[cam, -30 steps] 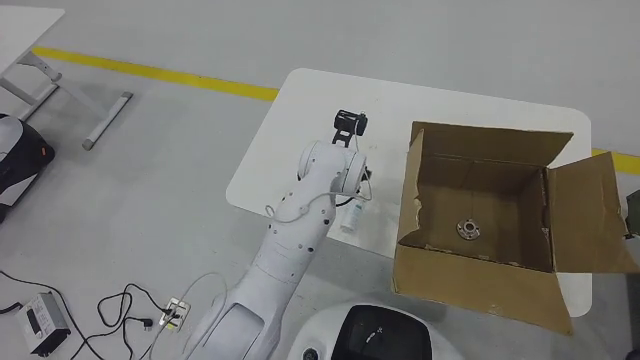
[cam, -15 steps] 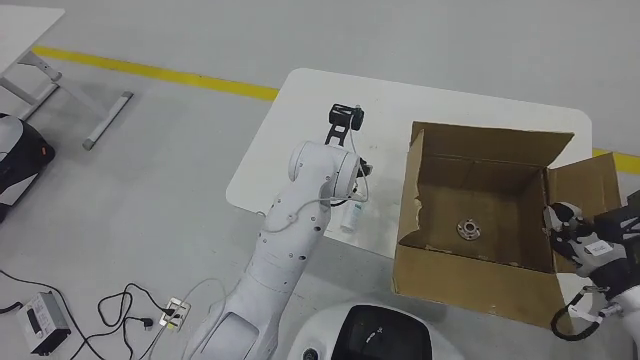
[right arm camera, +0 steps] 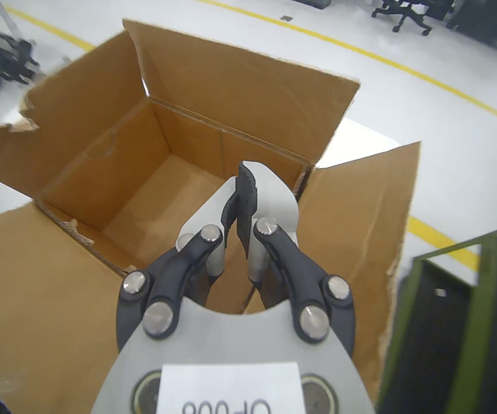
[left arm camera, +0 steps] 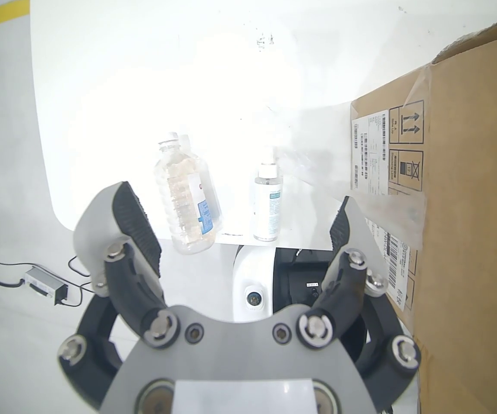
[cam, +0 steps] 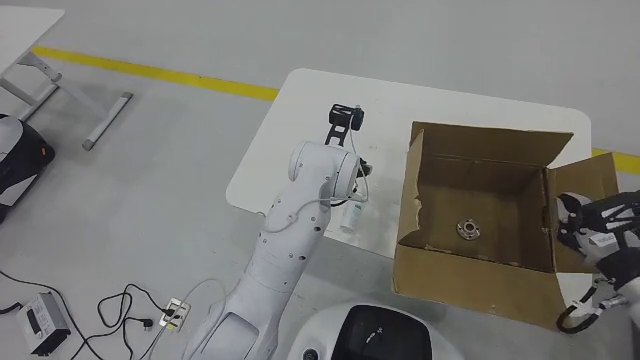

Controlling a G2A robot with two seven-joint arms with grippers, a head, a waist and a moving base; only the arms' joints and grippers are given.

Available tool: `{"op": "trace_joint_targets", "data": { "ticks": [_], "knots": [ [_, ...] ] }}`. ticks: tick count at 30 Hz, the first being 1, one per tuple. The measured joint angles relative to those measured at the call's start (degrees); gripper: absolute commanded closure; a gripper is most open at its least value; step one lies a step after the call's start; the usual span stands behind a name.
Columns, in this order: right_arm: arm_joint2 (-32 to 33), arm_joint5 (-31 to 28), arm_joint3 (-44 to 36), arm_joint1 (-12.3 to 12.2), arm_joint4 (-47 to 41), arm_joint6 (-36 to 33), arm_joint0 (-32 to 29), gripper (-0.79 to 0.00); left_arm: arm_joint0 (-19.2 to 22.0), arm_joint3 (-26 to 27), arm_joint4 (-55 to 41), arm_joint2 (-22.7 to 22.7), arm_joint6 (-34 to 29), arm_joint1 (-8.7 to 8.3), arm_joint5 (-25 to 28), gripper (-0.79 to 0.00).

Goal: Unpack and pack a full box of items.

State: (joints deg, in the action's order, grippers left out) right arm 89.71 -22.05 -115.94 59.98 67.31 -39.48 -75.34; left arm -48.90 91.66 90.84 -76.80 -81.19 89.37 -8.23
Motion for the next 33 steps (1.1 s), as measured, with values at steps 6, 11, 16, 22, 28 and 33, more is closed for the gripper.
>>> {"op": "trace_joint_targets", "data": {
  "ticks": [6, 11, 16, 22, 28, 33],
  "knots": [
    [-14.3, -3.9, 7.4, 0.7, 17.5, -13.2, 12.7, 0.000, 0.0, 0.0, 0.0, 0.0, 0.0, 0.00, 0.0, -0.785],
    [-21.6, -5.4, 17.8, 2.0, 15.8, -13.9, 19.9, 0.000, 0.0, 0.0, 0.0, 0.0, 0.0, 0.00, 0.0, -0.785],
    [-21.5, -4.9, 18.4, 2.2, 13.7, -11.5, 21.1, 0.000, 0.0, 0.0, 0.0, 0.0, 0.0, 0.00, 0.0, -0.785],
    [-21.5, -4.9, 18.4, 2.2, 13.8, -11.6, 21.1, 0.000, 0.0, 0.0, 0.0, 0.0, 0.0, 0.00, 0.0, -0.785],
    [-24.5, -0.7, 18.1, 2.8, 18.9, -12.7, 20.4, 0.000, 0.0, 0.0, 0.0, 0.0, 0.0, 0.00, 0.0, -0.785],
    [-30.9, -2.3, 26.4, 4.5, 15.1, -13.2, 25.3, 0.000, 0.0, 0.0, 0.0, 0.0, 0.0, 0.00, 0.0, -0.785]
  ]
}}
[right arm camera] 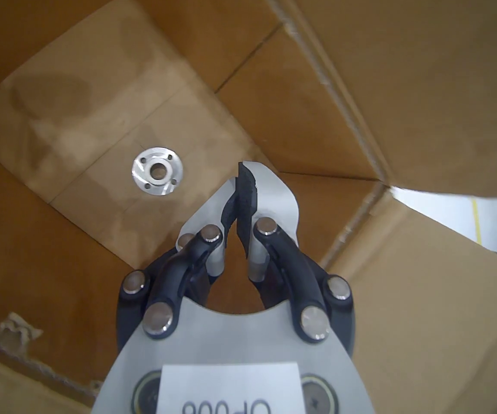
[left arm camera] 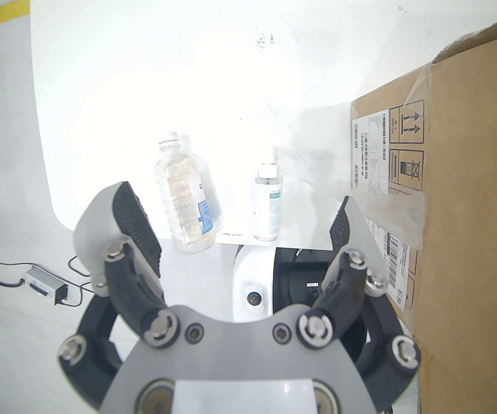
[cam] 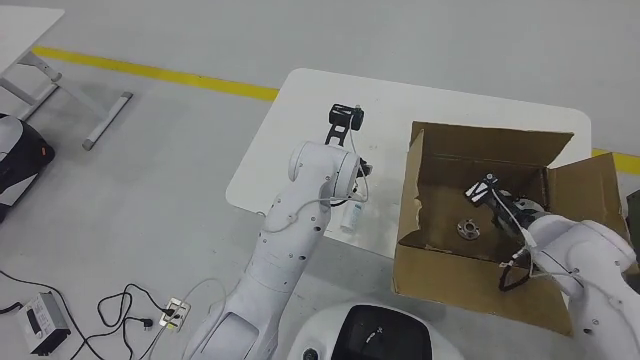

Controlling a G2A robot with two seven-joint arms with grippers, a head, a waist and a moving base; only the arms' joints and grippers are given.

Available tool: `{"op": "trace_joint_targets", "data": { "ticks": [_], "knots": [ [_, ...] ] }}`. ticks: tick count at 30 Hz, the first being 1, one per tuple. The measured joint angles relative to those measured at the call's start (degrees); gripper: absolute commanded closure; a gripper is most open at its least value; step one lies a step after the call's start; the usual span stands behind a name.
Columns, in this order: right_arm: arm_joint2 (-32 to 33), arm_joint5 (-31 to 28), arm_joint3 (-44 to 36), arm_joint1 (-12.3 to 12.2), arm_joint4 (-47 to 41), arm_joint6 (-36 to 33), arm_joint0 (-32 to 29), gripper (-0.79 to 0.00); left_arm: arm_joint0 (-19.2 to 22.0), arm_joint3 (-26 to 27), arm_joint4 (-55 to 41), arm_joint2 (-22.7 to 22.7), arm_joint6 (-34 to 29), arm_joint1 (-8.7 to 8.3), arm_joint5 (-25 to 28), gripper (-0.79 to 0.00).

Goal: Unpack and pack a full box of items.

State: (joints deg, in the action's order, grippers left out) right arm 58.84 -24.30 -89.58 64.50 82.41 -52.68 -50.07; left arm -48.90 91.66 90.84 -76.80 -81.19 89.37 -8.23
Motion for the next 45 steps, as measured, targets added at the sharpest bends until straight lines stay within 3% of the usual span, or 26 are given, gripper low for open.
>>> {"op": "trace_joint_targets", "data": {
  "ticks": [8, 15, 21, 22, 24, 31, 37, 45],
  "knots": [
    [-7.1, -1.8, 13.7, 3.3, -10.0, 0.4, 7.9, 0.000, 0.0, 0.0, 0.0, 0.0, 0.0, 0.00, 0.0, -0.785],
    [-10.3, -2.1, 15.5, 4.9, -11.9, -3.4, 11.6, 0.000, 0.0, 0.0, 0.0, 0.0, 0.0, 0.00, 0.0, -0.785],
    [-8.7, -2.0, 11.8, 4.2, -10.9, -8.3, 10.4, -0.074, 0.0, 0.0, 0.0, 0.0, 0.0, 0.00, 0.0, -0.785],
    [-8.1, -2.0, 10.9, 4.0, -10.8, -9.0, 9.8, -0.163, 0.0, 0.0, 0.0, 0.0, 0.0, 0.00, 0.0, -0.785],
    [-6.6, -2.4, 8.9, 3.4, -10.6, -10.1, 8.4, -0.259, 0.0, 0.0, 0.0, 0.0, 0.0, 0.00, 0.0, -0.785],
    [-5.6, -4.1, 8.2, 2.8, -10.4, -10.6, 5.7, -0.317, 0.0, 0.0, 0.0, 0.0, 0.0, 0.00, 0.0, -0.785],
    [-7.1, -3.4, 10.1, 3.3, -9.6, -10.8, 6.2, -0.372, 0.0, 0.0, 0.0, 0.0, 0.0, 0.00, 0.0, -0.785],
    [-10.1, -3.9, 16.3, 4.6, -10.0, -9.2, 8.4, -0.391, 0.0, 0.0, 0.0, 0.0, 0.0, 0.00, 0.0, -0.785]
  ]
}}
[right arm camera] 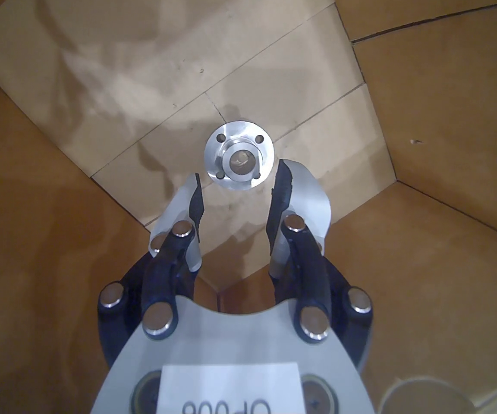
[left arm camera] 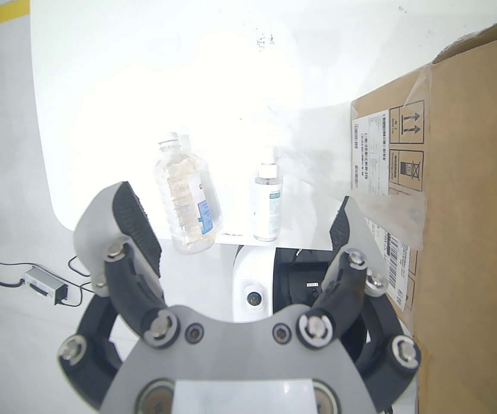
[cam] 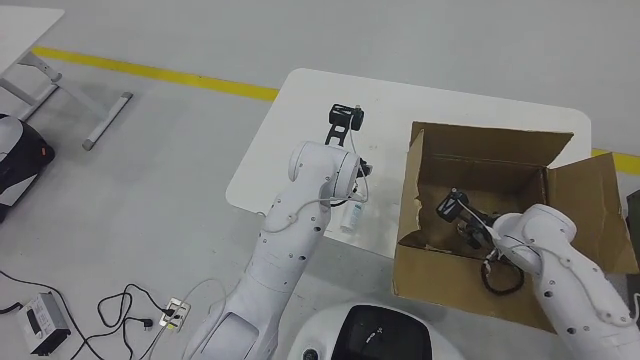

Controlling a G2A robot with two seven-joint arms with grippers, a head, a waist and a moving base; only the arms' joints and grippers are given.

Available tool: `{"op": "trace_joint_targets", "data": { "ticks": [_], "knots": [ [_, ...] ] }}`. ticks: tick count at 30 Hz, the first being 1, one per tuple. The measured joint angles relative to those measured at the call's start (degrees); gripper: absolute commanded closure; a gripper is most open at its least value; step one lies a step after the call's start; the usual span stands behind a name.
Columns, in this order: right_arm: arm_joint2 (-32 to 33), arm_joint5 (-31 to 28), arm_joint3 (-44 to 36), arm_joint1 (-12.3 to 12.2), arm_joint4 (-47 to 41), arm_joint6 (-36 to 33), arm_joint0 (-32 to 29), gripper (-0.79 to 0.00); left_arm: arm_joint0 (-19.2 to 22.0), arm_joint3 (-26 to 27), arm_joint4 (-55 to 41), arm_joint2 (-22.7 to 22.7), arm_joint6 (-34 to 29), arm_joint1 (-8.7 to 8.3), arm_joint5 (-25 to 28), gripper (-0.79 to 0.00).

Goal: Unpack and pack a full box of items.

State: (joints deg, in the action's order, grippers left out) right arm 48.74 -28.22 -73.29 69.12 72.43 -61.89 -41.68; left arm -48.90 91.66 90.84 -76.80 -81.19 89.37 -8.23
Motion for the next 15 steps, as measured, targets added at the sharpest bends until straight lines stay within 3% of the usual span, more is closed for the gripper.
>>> {"op": "trace_joint_targets", "data": {
  "ticks": [15],
  "knots": [
    [-3.4, 0.0, 8.3, 2.2, -0.3, 3.1, 4.2, -0.372, 0.0, 0.0, 0.0, 0.0, 0.0, 0.00, 0.0, -0.785]
  ]
}}
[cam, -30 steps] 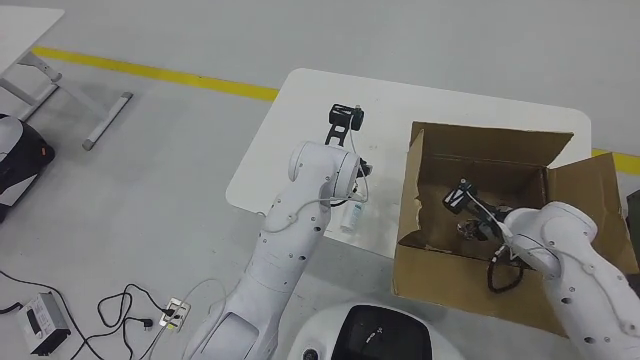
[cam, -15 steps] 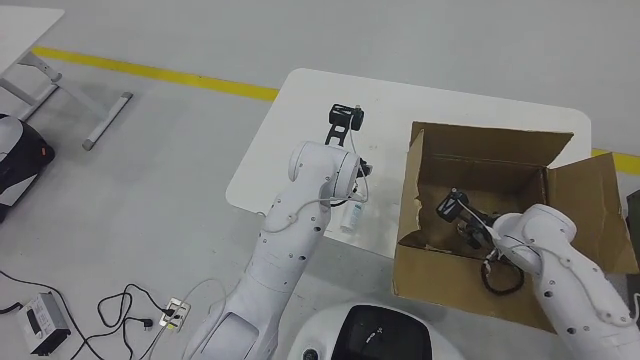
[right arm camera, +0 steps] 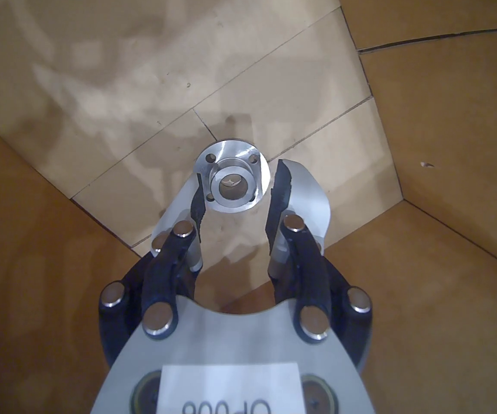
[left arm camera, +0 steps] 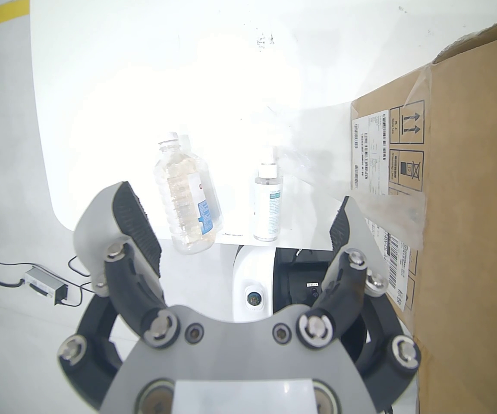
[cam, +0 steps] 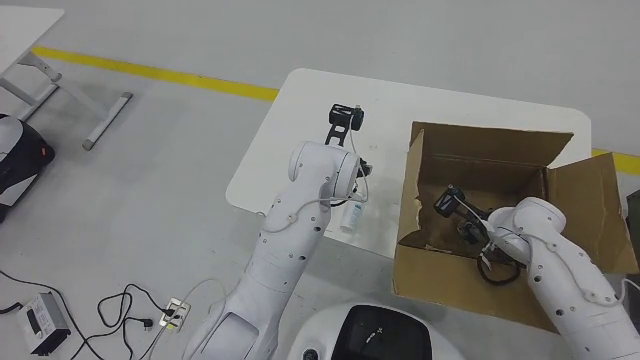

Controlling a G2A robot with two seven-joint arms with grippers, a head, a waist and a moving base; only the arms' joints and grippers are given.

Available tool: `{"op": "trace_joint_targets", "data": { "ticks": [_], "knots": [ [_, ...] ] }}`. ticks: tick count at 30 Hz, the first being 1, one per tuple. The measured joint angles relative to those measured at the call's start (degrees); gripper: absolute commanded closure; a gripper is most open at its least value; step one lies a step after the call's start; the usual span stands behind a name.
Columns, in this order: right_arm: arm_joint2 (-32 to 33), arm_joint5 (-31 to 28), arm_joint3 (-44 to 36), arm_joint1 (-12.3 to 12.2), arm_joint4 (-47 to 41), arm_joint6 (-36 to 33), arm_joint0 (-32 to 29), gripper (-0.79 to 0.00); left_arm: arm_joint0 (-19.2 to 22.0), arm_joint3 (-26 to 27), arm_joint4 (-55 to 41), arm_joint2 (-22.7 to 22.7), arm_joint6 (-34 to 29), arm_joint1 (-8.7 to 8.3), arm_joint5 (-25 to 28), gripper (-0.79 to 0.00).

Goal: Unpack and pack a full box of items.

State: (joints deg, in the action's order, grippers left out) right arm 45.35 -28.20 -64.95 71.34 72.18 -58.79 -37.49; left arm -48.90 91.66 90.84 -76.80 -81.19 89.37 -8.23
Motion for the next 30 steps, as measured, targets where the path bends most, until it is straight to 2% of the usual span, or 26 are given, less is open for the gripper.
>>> {"op": "trace_joint_targets", "data": {
  "ticks": [26, 29, 30],
  "knots": [
    [-1.5, 0.4, 3.1, 1.7, 0.4, -0.1, 0.9, -0.265, 0.0, 0.0, 0.0, 0.0, 0.0, 0.00, 0.0, -0.785],
    [-1.6, 0.5, 3.5, 1.9, 0.4, -0.1, 1.1, -0.200, 0.0, 0.0, 0.0, 0.0, 0.0, 0.00, 0.0, -0.785],
    [-1.6, 0.6, 3.6, 2.0, 0.5, -0.1, 1.2, -0.135, 0.0, 0.0, 0.0, 0.0, 0.0, 0.00, 0.0, -0.785]
  ]
}}
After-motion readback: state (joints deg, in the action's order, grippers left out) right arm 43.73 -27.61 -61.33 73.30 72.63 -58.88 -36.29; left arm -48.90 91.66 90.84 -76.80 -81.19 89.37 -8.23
